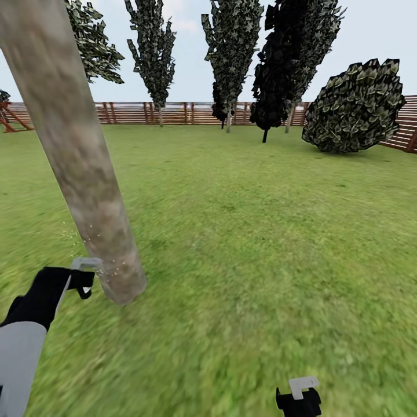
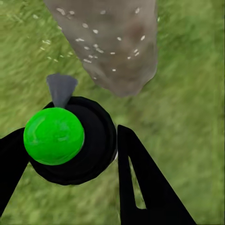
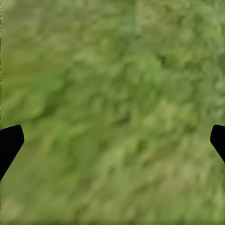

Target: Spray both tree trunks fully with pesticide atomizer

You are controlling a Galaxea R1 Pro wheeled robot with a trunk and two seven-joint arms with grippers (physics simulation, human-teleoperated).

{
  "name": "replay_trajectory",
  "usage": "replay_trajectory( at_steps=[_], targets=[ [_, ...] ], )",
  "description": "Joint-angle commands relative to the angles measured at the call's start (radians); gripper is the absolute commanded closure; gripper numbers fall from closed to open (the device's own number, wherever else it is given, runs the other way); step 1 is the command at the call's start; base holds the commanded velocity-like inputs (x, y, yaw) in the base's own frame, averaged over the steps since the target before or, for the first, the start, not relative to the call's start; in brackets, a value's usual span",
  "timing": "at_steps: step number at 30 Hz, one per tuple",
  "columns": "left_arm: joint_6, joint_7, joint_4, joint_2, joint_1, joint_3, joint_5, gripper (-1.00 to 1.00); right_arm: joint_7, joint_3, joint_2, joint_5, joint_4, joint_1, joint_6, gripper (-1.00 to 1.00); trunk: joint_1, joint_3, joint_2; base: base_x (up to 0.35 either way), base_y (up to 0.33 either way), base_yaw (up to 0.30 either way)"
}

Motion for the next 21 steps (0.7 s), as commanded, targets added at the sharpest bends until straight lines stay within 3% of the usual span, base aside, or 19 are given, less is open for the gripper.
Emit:
replay_trajectory(
  at_steps=[1, 7, 10, 13, 19, 21],
  targets=[
    [0.003, -0.020, -0.001, 0.000, -0.002, -0.003, -0.019, 1.00, -0.004, -0.007, 0.000, 0.011, 0.001, -0.001, -0.003, -1.00, 0.000, -0.001, 0.000, 0.000, 0.000, 0.000],
    [0.002, -0.069, -0.001, 0.013, -0.005, -0.003, -0.021, 1.00, -0.004, -0.006, 0.001, 0.011, 0.003, -0.001, -0.003, -1.00, 0.000, -0.001, 0.000, 0.000, 0.000, 0.000],
    [-0.003, -0.104, 0.001, 0.081, 0.006, -0.001, -0.020, 1.00, -0.004, -0.006, 0.001, 0.011, 0.002, -0.001, -0.003, -1.00, 0.000, -0.001, 0.000, 0.000, 0.000, 0.152],
    [-0.007, -0.140, 0.002, 0.111, 0.009, -0.004, -0.022, 1.00, -0.004, -0.006, 0.001, 0.011, 0.003, -0.001, -0.003, -1.00, 0.000, -0.001, 0.000, 0.000, 0.000, 0.258],
    [-0.013, -0.160, 0.013, 0.117, 0.040, -0.020, -0.020, 1.00, -0.004, -0.006, 0.001, 0.011, 0.003, -0.001, -0.003, -1.00, 0.000, -0.001, 0.000, 0.000, 0.000, 0.080],
    [-0.010, -0.160, 0.013, 0.115, 0.045, -0.053, -0.019, 1.00, -0.004, -0.006, 0.001, 0.011, 0.002, -0.001, -0.003, -1.00, 0.000, -0.001, 0.000, 0.020, -0.014, 0.003]
  ],
)
